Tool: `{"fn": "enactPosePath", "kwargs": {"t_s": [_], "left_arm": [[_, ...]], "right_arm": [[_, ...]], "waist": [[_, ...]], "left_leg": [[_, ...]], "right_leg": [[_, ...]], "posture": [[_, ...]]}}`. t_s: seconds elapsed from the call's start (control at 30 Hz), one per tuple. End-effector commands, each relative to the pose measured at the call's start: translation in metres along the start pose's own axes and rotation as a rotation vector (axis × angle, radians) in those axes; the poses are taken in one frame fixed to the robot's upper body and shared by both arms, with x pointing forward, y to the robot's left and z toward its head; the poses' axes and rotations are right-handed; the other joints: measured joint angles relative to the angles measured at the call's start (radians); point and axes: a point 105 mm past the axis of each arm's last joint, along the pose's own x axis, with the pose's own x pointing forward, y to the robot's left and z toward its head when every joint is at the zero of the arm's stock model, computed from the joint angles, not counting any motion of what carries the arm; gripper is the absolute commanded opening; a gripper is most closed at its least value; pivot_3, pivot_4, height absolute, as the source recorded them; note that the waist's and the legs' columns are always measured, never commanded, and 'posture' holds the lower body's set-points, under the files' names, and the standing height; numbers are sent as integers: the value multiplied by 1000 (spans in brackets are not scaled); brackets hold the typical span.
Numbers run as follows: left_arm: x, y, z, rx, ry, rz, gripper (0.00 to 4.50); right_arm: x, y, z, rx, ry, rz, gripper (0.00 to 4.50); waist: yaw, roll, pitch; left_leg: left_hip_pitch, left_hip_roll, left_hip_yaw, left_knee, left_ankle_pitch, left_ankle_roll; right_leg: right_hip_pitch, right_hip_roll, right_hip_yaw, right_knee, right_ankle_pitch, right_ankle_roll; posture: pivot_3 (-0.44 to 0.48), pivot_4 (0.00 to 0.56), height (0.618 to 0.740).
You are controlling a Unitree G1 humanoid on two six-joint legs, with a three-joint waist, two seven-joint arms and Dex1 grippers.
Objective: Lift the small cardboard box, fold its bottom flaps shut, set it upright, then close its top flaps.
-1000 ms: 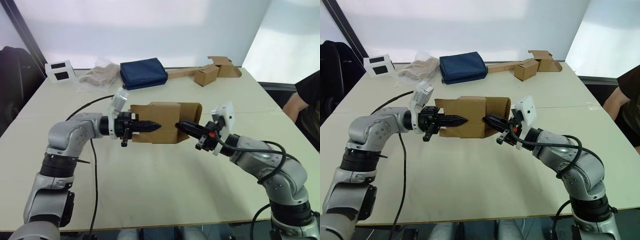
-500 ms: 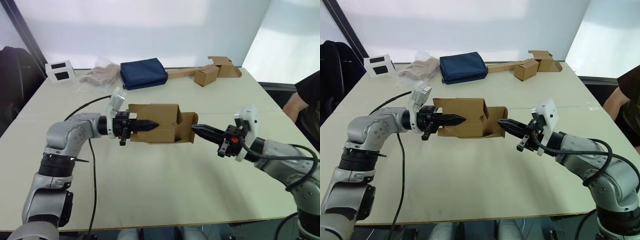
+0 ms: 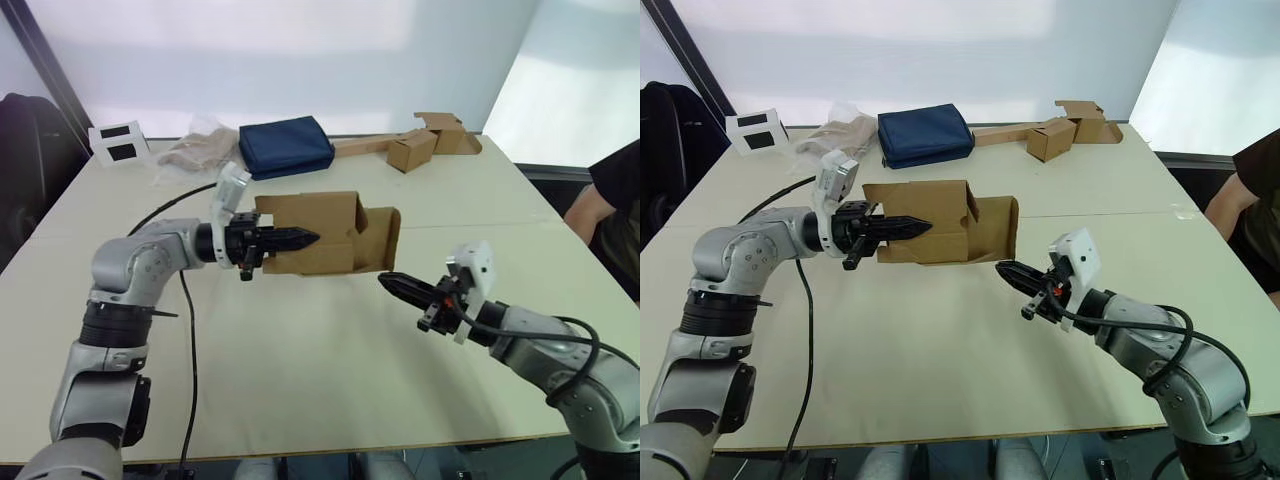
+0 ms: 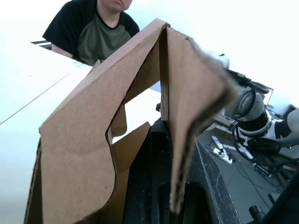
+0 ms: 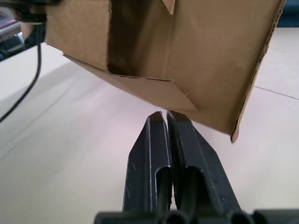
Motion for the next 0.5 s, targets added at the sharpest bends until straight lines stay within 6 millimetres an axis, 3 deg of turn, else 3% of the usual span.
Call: {"fn": "enactPosePath", "kwargs": {"t_s": [0.03, 0.5], "left_arm": [[2, -11, 12, 47, -25, -36, 0], [5, -14, 11, 32, -36, -45, 0]], "right_arm": [[5, -1, 12, -47, -48, 1, 96], [27, 28, 40, -71, -125, 194, 96]], "waist": [[0, 0, 0], [0, 0, 0]], "left_leg": [[0, 0, 0, 0, 0, 0], [0, 0, 0, 0, 0, 0]], "right_leg": [[0, 0, 0, 0, 0, 0], [0, 0, 0, 0, 0, 0]], "posture": [[0, 150, 740], [0, 150, 740]]}}
